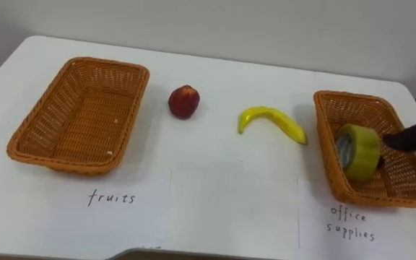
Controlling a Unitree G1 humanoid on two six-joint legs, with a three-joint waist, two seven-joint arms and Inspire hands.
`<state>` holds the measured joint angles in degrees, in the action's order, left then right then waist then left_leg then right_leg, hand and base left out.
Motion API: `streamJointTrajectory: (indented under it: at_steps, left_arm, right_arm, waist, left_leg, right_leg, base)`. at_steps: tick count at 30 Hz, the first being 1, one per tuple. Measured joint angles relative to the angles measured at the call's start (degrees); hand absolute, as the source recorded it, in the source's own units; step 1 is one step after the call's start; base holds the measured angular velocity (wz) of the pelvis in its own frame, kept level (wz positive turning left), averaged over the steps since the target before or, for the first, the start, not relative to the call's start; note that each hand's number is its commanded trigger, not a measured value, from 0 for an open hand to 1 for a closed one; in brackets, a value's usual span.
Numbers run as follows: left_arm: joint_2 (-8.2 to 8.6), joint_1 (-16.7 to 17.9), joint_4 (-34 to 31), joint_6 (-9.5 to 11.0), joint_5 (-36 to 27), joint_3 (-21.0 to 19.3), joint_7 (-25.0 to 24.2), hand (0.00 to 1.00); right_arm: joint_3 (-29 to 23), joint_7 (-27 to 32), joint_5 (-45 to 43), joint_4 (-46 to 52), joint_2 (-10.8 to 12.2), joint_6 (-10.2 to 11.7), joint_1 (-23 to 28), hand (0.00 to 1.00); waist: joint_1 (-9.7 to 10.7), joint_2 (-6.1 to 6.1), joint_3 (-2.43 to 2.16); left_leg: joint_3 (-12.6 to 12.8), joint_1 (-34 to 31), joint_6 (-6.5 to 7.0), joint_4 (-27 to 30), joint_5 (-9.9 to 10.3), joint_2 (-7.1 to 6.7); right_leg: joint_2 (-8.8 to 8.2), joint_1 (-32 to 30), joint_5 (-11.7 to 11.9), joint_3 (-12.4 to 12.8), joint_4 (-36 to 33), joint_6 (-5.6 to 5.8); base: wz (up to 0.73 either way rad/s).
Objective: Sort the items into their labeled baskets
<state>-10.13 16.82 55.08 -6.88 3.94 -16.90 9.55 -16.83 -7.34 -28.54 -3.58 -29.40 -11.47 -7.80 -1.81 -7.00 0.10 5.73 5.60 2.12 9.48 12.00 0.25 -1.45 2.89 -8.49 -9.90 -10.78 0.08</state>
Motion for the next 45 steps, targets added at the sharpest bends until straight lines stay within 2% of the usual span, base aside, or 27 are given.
streamJointTrajectory:
  at_steps: [2,5,14,18,19,21,24,31,34,37,40,45]
  left_arm:
    - [-0.04,-0.52,0.19,0.0,0.0,0.19,0.12,0.0]
    - [0.0,-0.79,0.2,0.0,0.04,0.2,0.26,0.0]
    - [-0.05,-0.88,0.63,0.51,0.05,0.3,0.75,0.0]
    - [-0.07,-0.74,0.62,0.55,0.07,0.19,-0.05,0.0]
    - [-0.07,-0.68,0.62,0.61,0.11,0.2,-0.15,0.0]
    - [-0.07,-0.6,0.55,0.75,0.11,0.2,-0.16,0.0]
    - [-0.06,-0.45,0.56,0.92,0.15,0.16,-0.21,0.0]
    - [-0.04,0.76,0.21,0.66,0.72,0.39,-0.19,0.0]
    - [-0.05,1.49,0.07,-0.45,0.79,0.42,-0.17,0.0]
    - [-0.27,1.62,0.35,-1.27,1.16,0.34,-0.2,0.0]
    - [-0.55,1.4,0.71,-1.29,1.24,0.43,-0.17,0.0]
    - [-1.17,0.48,0.4,-1.17,1.24,1.96,0.63,0.0]
  right_arm:
    - [-0.03,0.42,-0.05,0.11,-0.9,0.13,-1.15,0.0]
    - [-0.03,0.65,-1.19,0.71,-0.92,0.09,-2.25,0.0]
    - [0.11,2.62,-1.4,5.5,-0.93,-0.37,-4.77,0.0]
    - [0.86,2.65,-3.17,8.37,-0.92,-0.52,-4.78,0.0]
    - [1.59,2.69,-3.31,8.97,-0.92,-0.41,-5.03,0.0]
    - [2.46,2.66,-3.3,8.97,-0.92,-0.32,-5.68,0.0]
    - [2.67,2.15,-3.34,9.01,-0.92,-0.41,-6.36,0.0]
    - [7.79,0.22,-2.84,9.18,-0.84,-0.87,-7.83,0.0]
    - [9.83,-0.13,-2.63,8.64,-0.44,-1.27,-7.8,0.0]
    - [9.97,-0.18,-2.18,6.05,-0.08,-1.11,-7.8,0.0]
    - [11.67,1.13,0.67,2.06,-0.12,-0.94,-7.81,0.0]
    - [15.27,1.83,1.75,-1.82,-0.12,-0.84,-7.81,0.0]
  waist:
    - [0.04,-0.67,0.12]
    - [0.04,-1.3,-0.06]
    - [-0.45,-0.7,-0.08]
    - [-1.73,-0.48,-0.06]
    - [-1.89,-0.29,0.07]
    - [-1.98,-0.38,0.02]
    - [-3.27,-0.53,-0.06]
    - [-4.97,-0.55,-0.03]
    - [-5.58,-0.67,-0.04]
    - [-6.37,-1.16,0.18]
    - [-7.49,-1.39,0.24]
    - [-8.0,-1.93,-0.04]
  left_leg:
    - [0.04,-0.01,0.0,-0.03,0.0,-0.01]
    - [0.18,-0.01,0.04,-0.07,0.02,0.03]
    - [0.22,0.12,0.06,-0.2,0.05,0.1]
    - [0.39,0.19,0.06,-0.15,0.04,0.16]
    - [0.38,0.2,0.06,-0.04,0.04,0.18]
    - [0.33,0.12,0.06,0.06,0.05,0.21]
    - [0.34,0.09,0.08,0.11,0.08,0.18]
    - [-0.6,-0.14,0.1,0.29,0.08,-0.06]
    - [-1.12,-0.5,0.12,0.42,0.06,-0.18]
    - [-1.48,-1.07,0.11,0.83,0.08,-0.08]
    - [-1.6,-1.39,0.11,0.85,0.1,0.01]
    - [-2.01,-3.86,0.08,1.61,0.08,0.0]
  right_leg:
    - [0.04,0.0,0.0,0.14,0.01,0.0]
    - [0.07,-0.06,0.02,0.26,-0.04,0.01]
    - [0.1,-0.05,0.1,0.12,-0.17,0.04]
    - [0.04,-0.06,0.11,-0.25,-0.49,0.03]
    - [0.01,-0.09,0.11,-0.35,-0.73,0.03]
    - [-0.04,-0.13,0.1,-0.45,-0.91,0.03]
    - [-0.11,-0.12,0.11,-0.44,-1.09,0.03]
    - [-0.43,0.02,0.1,-1.46,-1.21,0.03]
    - [-0.48,-0.03,0.1,-1.55,-0.94,0.04]
    - [-0.45,-0.04,0.1,-2.33,-0.83,0.04]
    - [-0.44,-0.19,0.1,-2.78,-0.77,0.04]
    - [-0.47,-2.14,0.17,-3.08,-0.84,-0.08]
  base:
    - [0.0]
    - [0.0]
    - [0.0]
    - [-0.01]
    - [0.04]
    - [0.0]
    - [0.0]
    - [0.06]
    - [0.08]
    - [0.09]
    - [0.04]
    - [0.04]
